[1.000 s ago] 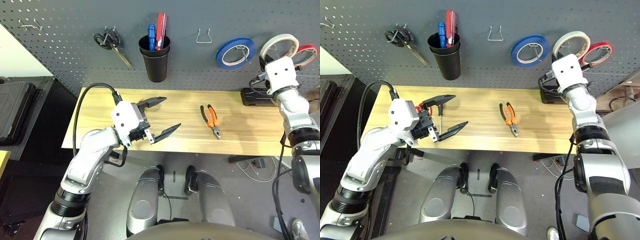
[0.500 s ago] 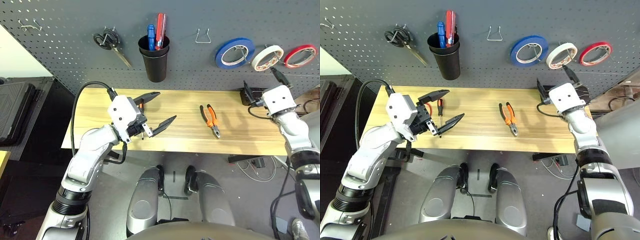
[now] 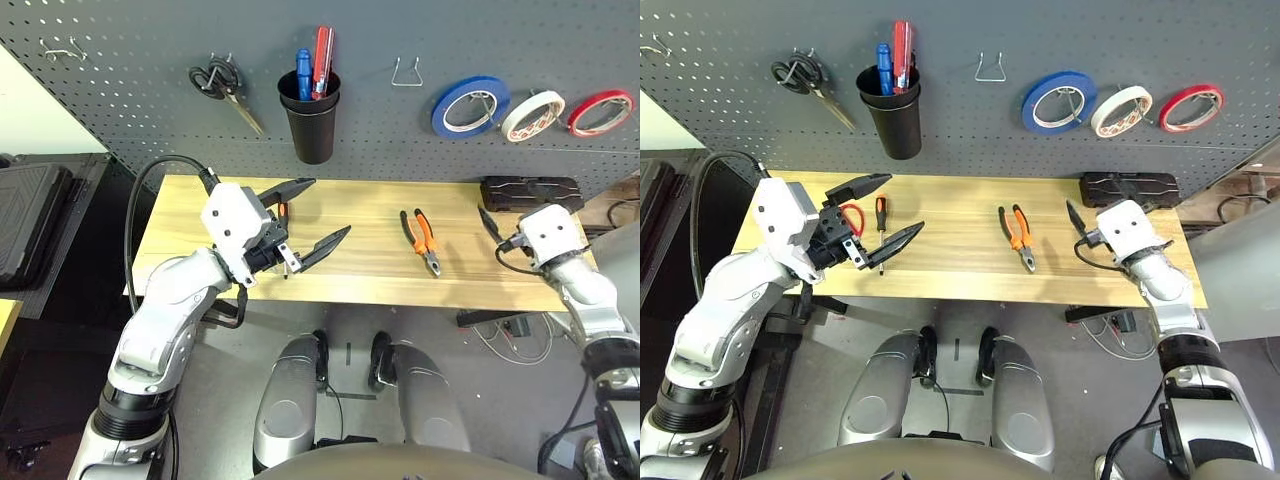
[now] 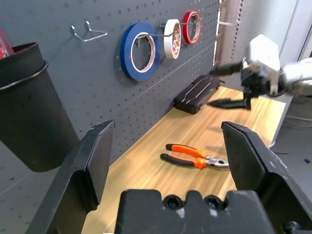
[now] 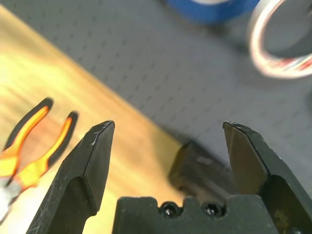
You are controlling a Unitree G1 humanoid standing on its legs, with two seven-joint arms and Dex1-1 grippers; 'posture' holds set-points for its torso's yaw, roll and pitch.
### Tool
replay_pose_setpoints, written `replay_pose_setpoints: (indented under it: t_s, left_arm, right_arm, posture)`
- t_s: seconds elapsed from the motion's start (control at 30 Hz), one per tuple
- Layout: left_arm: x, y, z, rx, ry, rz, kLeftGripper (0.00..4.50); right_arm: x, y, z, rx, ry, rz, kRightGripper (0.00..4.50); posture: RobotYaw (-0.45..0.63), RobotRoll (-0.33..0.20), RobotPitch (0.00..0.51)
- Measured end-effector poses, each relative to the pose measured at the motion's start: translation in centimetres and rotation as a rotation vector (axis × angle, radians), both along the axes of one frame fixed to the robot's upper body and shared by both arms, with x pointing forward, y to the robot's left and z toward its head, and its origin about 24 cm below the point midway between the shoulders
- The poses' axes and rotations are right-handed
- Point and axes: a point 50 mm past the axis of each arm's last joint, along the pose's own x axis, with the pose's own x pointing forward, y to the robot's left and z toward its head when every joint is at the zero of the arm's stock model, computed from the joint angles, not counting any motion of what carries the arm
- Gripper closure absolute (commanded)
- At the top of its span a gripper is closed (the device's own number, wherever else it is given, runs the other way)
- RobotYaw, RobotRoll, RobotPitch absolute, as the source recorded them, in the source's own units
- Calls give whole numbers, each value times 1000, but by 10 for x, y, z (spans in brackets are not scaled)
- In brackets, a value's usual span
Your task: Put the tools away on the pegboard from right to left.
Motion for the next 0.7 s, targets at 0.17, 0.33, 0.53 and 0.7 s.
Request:
replay_pose_setpoints:
  t_s: [0.17,0.33,0.53,0.7]
  left_arm:
    - [-2,0,8,-10,0,4,0]
    - [-5,-2,11,-12,-6,7,0]
    - [-4,-1,11,-9,1,16,0]
    - [-4,0,10,6,8,18,0]
  right_arm:
    - [6,7,-13,47,147,-28,76]
    - [15,20,-23,133,288,-78,76]
    - [25,58,-31,265,461,-92,76]
    - [36,74,-28,303,565,-149,76]
  posture:
    - [256,0,217]
    - [266,0,217]
    - [275,0,218]
    - [284,0,219]
